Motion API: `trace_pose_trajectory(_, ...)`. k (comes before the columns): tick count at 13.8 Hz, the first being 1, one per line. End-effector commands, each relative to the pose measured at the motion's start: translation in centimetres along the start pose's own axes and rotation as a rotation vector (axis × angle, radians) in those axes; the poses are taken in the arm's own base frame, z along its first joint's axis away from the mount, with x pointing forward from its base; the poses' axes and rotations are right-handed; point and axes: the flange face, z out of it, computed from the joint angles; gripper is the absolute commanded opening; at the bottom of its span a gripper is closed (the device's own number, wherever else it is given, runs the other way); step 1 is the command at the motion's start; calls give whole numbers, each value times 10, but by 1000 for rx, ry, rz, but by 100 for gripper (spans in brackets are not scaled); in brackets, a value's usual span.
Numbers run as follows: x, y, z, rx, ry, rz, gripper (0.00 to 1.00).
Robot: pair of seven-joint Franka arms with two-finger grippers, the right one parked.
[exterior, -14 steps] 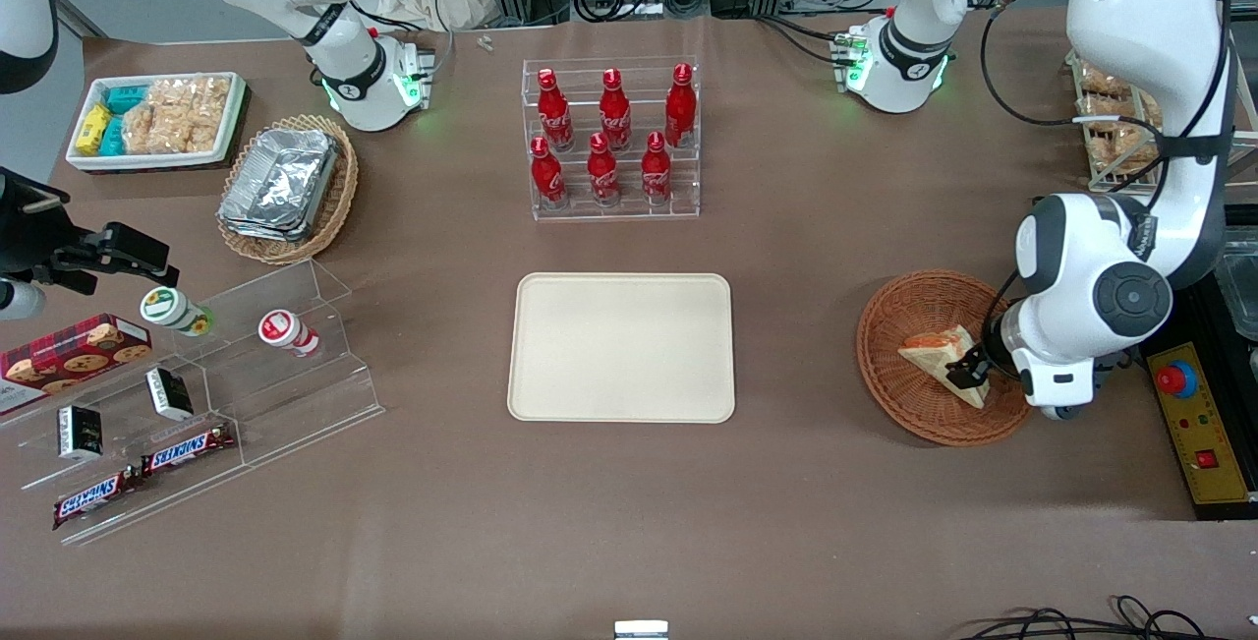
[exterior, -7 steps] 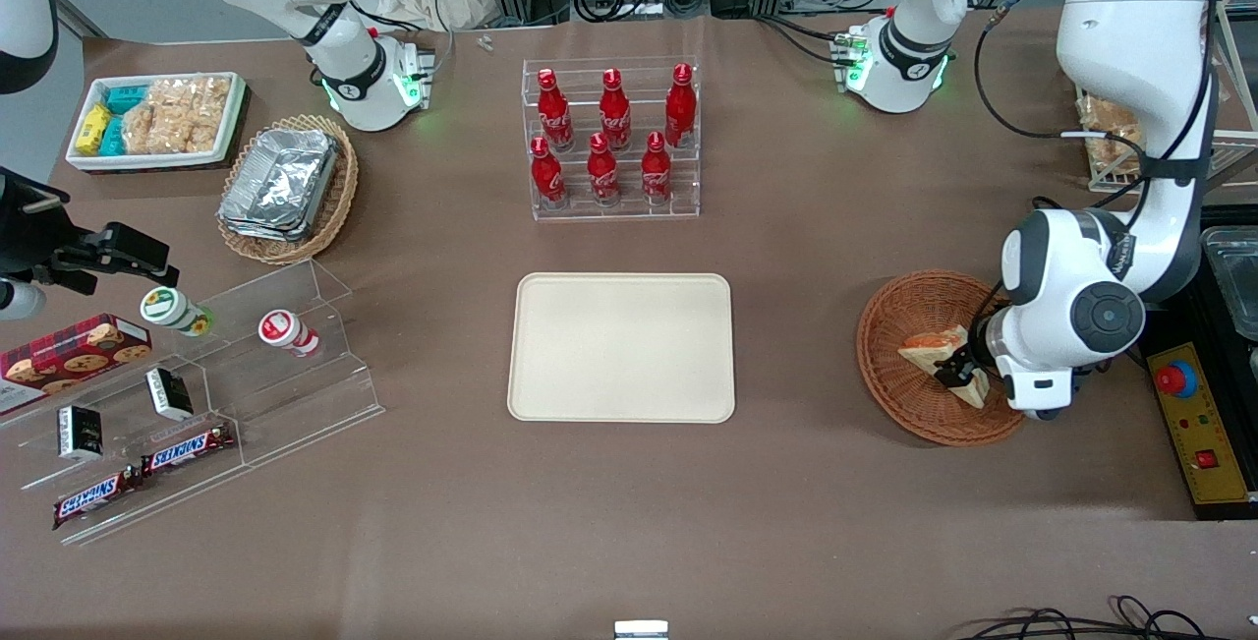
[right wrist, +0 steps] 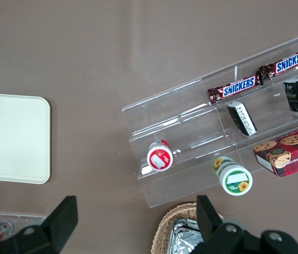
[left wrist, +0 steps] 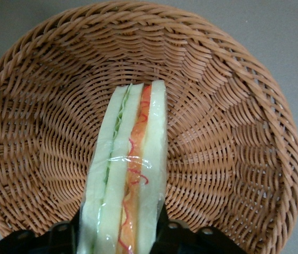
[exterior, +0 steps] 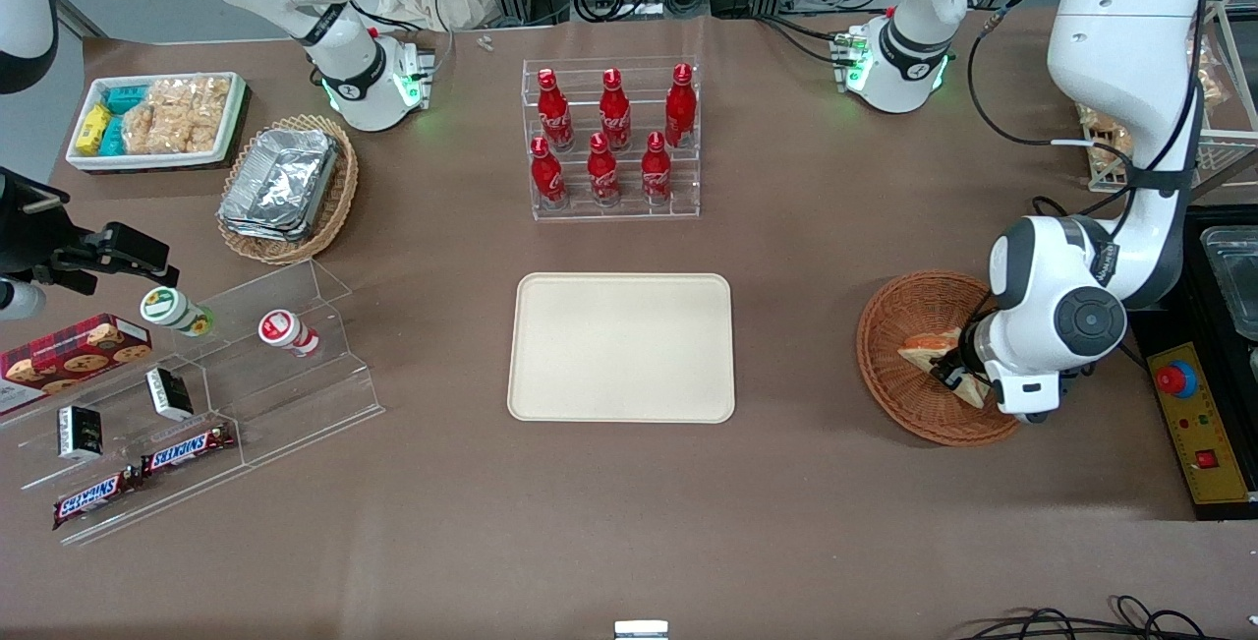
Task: Place sandwich from basket to tray
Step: 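Lower the left gripper and close it on the sandwich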
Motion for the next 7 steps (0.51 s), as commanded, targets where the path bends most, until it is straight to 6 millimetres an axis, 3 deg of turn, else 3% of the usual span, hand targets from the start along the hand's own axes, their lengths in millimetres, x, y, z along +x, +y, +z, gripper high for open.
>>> trace_pose_trajectory(1,-1,2,-10,-6,28,-14,0)
trace_pose_trajectory(3,1,0,-32,-5,32,-7,0)
trace_pose_trajectory(7,3,-10,-116,43,7,103,0)
